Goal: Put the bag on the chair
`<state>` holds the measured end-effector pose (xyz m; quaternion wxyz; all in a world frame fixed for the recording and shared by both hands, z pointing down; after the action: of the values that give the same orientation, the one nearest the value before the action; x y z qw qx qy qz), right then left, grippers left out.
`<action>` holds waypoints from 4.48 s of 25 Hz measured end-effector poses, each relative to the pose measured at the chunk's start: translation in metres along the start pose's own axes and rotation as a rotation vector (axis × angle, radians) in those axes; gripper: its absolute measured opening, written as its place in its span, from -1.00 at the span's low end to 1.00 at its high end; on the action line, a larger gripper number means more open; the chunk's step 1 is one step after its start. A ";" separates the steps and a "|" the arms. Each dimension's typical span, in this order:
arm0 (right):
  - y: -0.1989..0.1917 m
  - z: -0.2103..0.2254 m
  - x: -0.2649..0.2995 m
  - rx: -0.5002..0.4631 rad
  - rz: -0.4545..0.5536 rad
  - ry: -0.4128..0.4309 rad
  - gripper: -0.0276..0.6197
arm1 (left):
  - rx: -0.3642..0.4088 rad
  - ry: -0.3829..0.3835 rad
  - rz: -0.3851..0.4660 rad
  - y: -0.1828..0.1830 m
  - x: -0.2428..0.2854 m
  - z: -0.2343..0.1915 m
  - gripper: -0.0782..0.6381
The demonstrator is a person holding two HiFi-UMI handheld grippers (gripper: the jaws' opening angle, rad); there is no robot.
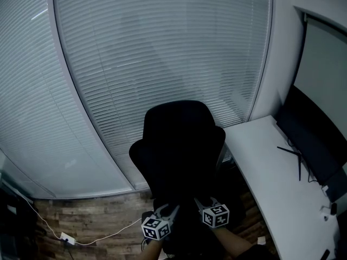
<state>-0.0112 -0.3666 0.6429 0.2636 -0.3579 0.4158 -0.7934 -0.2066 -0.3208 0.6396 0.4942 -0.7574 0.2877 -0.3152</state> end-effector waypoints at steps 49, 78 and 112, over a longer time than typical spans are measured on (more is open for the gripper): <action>-0.004 0.018 -0.076 0.045 0.011 0.019 -0.24 | -0.059 0.189 0.106 -0.009 -0.039 0.064 -0.22; -0.011 -0.012 -0.196 0.056 0.170 0.171 -0.74 | 0.020 0.260 0.261 -0.016 -0.103 0.189 -0.73; -0.102 -0.128 -0.286 0.075 0.143 0.069 -0.76 | 0.023 0.140 0.182 -0.056 -0.241 0.219 -0.73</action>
<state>0.0491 -0.0492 0.5788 0.3184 -0.2897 0.4191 -0.7994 -0.1856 0.0030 0.5765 0.5081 -0.6985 0.3853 -0.3247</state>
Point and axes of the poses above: the fingertips, and each gripper's own axes: x forward along the fingers, z to its right, y out of its top, the point moved 9 cm from there along -x, backward along the fingers, and after that the axes turned 6 degrees about x, right-handed, at the moved point
